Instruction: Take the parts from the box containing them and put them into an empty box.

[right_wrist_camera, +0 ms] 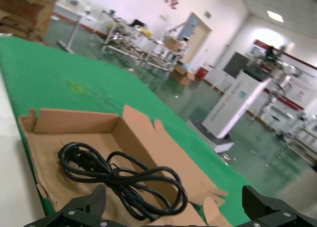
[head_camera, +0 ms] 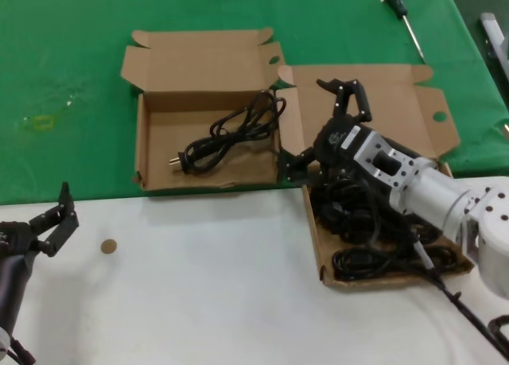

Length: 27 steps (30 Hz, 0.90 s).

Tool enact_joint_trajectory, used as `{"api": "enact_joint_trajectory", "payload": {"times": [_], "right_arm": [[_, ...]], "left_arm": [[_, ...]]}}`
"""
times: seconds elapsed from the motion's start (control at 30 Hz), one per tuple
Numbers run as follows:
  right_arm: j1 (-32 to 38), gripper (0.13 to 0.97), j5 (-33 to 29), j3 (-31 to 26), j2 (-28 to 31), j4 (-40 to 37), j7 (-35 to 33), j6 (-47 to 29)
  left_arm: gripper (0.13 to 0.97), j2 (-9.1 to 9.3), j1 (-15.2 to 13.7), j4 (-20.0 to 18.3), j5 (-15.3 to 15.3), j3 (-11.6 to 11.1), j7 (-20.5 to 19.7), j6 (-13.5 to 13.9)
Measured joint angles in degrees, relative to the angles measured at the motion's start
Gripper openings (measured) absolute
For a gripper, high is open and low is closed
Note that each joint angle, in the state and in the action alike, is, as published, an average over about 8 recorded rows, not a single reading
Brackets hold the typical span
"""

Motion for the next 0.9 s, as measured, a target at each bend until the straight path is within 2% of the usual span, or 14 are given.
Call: {"api": "enact_joint_trajectory", "payload": {"times": [0.17, 0.47, 0.6, 0.9], "right_arm": [[-3.3, 0.966, 0.9, 1.3, -0.4, 2.4, 2.5, 3.0], [-9.2, 0.966, 2.4, 3.7, -1.1, 6.6, 7.0, 8.3], [-11.8, 0.966, 3.1, 4.8, -1.4, 8.5, 9.0, 10.7], [-17.7, 0.966, 4.7, 7.1, -2.1, 12.7, 13.5, 16.1]], "left_arm": [[0.737, 0.0, 0.0, 0.0, 0.0, 0.0, 0.0, 0.0], [0.883, 0.0, 0.0, 0.0, 0.0, 0.0, 0.0, 0.0], [0.883, 0.0, 0.0, 0.0, 0.0, 0.0, 0.0, 0.0], [0.956, 0.0, 0.0, 0.0, 0.0, 0.0, 0.0, 0.0]]}}
